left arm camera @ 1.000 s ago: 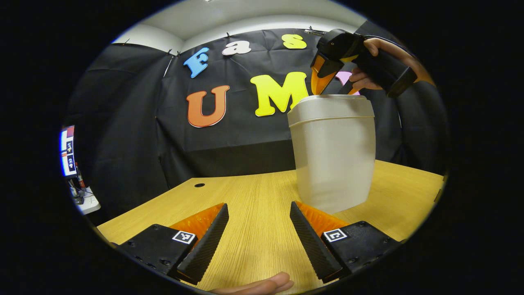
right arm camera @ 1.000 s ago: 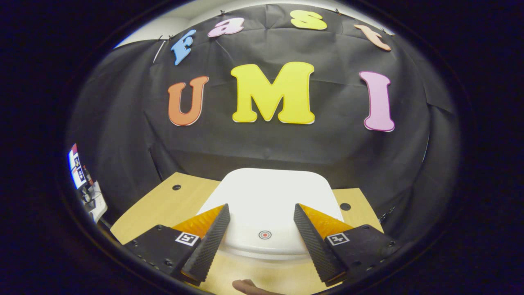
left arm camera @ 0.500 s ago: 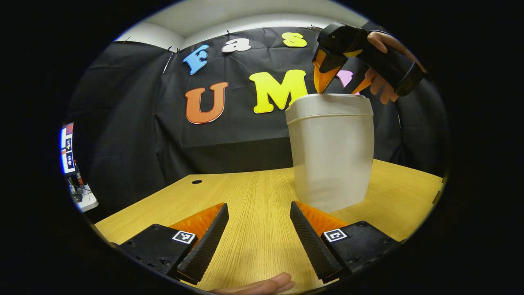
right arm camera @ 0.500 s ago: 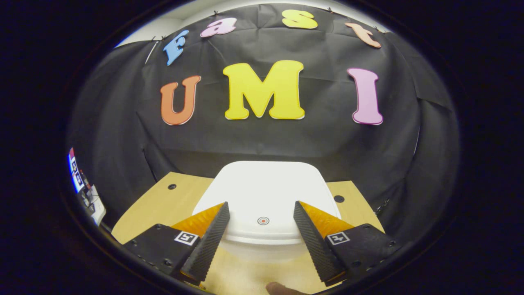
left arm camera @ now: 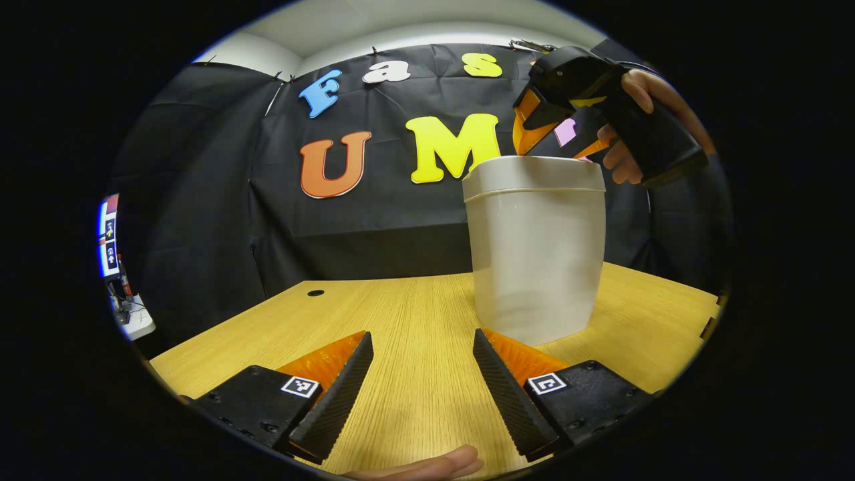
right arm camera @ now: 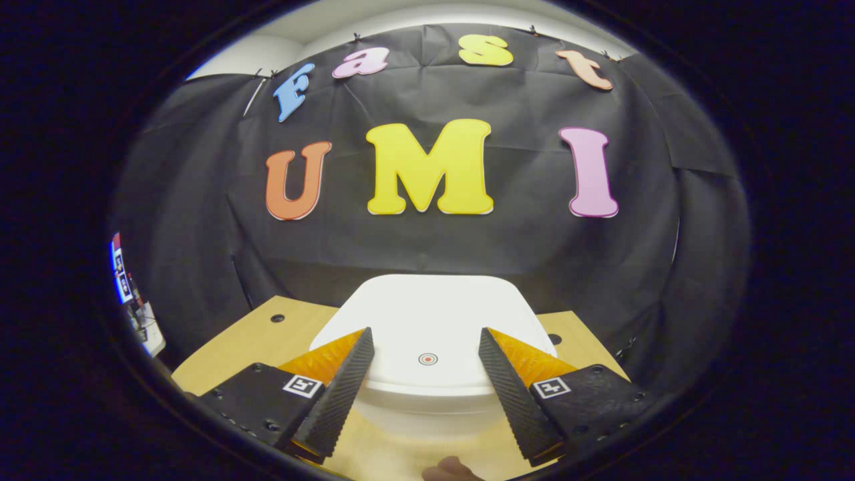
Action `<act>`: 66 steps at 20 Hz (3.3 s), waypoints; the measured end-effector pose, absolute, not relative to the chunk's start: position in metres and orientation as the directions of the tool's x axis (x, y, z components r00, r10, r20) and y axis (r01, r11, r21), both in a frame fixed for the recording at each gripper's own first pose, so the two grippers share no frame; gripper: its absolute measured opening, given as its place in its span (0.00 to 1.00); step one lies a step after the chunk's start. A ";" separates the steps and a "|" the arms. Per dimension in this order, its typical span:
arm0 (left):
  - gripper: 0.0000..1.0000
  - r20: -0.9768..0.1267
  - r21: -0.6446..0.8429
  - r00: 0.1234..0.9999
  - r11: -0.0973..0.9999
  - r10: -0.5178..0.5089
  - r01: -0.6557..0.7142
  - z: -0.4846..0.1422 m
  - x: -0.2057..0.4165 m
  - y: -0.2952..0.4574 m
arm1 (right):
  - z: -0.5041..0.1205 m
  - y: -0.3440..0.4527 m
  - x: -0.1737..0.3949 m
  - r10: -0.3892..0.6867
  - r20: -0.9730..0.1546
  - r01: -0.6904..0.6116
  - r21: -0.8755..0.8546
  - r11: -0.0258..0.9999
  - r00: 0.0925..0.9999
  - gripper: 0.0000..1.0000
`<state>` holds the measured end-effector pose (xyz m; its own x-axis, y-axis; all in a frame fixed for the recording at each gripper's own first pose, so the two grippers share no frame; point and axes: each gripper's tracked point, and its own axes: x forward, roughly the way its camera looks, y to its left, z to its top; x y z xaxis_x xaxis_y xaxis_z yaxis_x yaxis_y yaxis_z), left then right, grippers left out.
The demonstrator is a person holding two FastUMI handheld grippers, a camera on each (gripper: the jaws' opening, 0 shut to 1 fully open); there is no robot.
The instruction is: Press the lid of the desktop garbage bin to open it, pick up the crumpled paper on the desktop and throw it into the bin, then pick up the pop can on the desktop and drop it into the bin, and finally close the garbage bin lid.
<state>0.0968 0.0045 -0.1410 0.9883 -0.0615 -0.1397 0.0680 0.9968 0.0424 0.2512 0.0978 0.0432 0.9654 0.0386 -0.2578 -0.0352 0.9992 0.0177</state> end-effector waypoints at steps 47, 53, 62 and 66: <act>0.97 -0.091 0.064 0.996 0.998 -0.008 0.014 -0.064 0.010 0.007 | -0.052 -0.014 -0.039 0.023 -0.070 -0.028 -0.078 0.997 0.997 0.97; 0.97 -0.104 0.056 0.995 0.998 -0.013 0.018 -0.067 0.010 0.003 | -0.049 -0.018 -0.039 0.015 -0.063 -0.021 -0.097 0.995 0.998 0.95; 0.97 -0.117 0.062 0.993 0.998 -0.020 0.028 -0.070 0.011 -0.001 | -0.054 -0.014 -0.038 0.016 -0.072 -0.025 -0.127 0.992 0.997 0.95; 0.97 -0.116 0.065 0.993 0.998 -0.018 0.025 -0.070 0.011 -0.001 | -0.057 -0.015 -0.037 0.012 -0.079 -0.022 -0.131 0.991 0.997 0.95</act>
<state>0.0109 -0.0011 -0.0699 0.9931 -0.0177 -0.1160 0.0254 0.9975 0.0654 -0.0373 -0.0149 -0.0567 0.9968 0.0119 -0.0790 -0.0223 0.9911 -0.1315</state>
